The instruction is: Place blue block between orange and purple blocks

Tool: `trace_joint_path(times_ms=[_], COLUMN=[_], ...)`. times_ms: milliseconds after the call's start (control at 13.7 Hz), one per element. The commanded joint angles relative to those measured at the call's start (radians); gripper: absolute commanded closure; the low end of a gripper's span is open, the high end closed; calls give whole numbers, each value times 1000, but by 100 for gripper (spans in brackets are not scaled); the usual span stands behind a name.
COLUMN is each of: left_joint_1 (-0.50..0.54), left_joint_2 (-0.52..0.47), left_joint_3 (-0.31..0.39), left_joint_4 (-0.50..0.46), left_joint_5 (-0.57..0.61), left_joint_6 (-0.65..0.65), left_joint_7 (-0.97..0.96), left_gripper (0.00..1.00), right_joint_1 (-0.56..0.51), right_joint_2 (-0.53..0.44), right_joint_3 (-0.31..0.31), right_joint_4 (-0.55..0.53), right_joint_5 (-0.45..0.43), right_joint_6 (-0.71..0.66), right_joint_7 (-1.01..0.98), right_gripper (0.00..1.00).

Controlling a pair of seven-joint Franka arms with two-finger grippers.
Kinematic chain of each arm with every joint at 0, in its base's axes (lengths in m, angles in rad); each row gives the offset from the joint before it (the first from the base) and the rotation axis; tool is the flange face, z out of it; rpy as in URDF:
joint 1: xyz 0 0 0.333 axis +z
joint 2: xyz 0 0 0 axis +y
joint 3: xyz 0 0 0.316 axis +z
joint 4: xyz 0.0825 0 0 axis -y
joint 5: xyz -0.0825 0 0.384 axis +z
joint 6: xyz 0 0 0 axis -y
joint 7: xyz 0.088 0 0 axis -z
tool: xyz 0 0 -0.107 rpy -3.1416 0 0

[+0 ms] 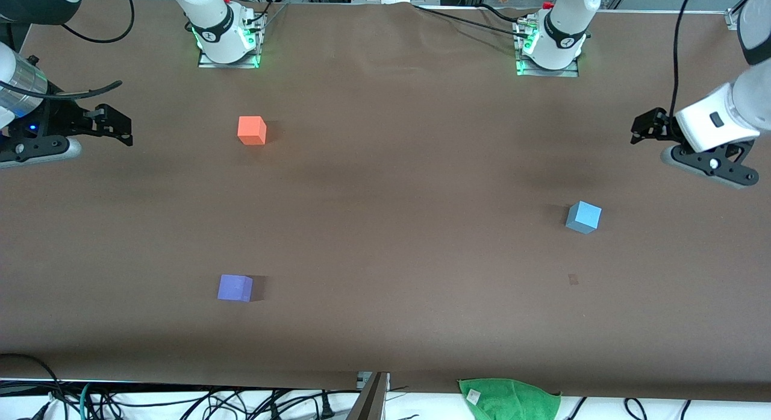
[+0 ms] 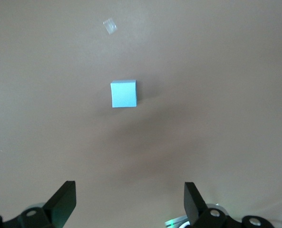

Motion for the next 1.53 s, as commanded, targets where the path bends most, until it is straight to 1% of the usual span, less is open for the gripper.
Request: trace_joint_path(times_ms=[0,73,219,292,365,512,585,658,731,877,1023,1242,1462], left_joint_1=[6,5,0,-1,-1,12,24,26,20,20,34,37,64], left_joint_2=[91,120,177,187,187,184,187,190,197,240,275,314,357], left_joint_3=[-10,-12,-20,-20,-20,-18,-18,-18,-18,-15,-10,-9,-12], left_joint_4=[19,0,-50,-101,-171,-338,-388,-420,-443,-443,-446,-446,-448], left_joint_5=[30,45,134,166,177,176,176,176,177,183,215,215,212], left_joint_6=[55,98,225,308,395,625,696,738,777,836,900,939,940], left_joint_7=[78,94,132,138,137,85,30,-42,-87,-104,-107,-109,-135], left_gripper=[0,0,0,0,0,0,0,0,0,0,0,0,0], right_joint_1=[-5,-5,-5,-5,-5,-5,-5,-3,-3,-3,-3,-3,-3], right_joint_2=[-1,-1,-1,0,0,-1,-1,0,-1,-1,-1,-1,-1], right_joint_3=[4,4,4,4,4,4,4,4,4,4,4,4,4], right_joint_4=[9,9,9,9,9,9,9,9,9,9,9,9,9], right_joint_5=[18,18,18,18,18,18,18,18,18,18,18,18,18], right_joint_6=[2,2,2,2,2,0,1,0,1,2,2,0,1], right_joint_7=[5,5,5,5,5,5,5,5,5,5,5,5,5], right_gripper=[0,0,0,0,0,0,0,0,0,0,0,0,0])
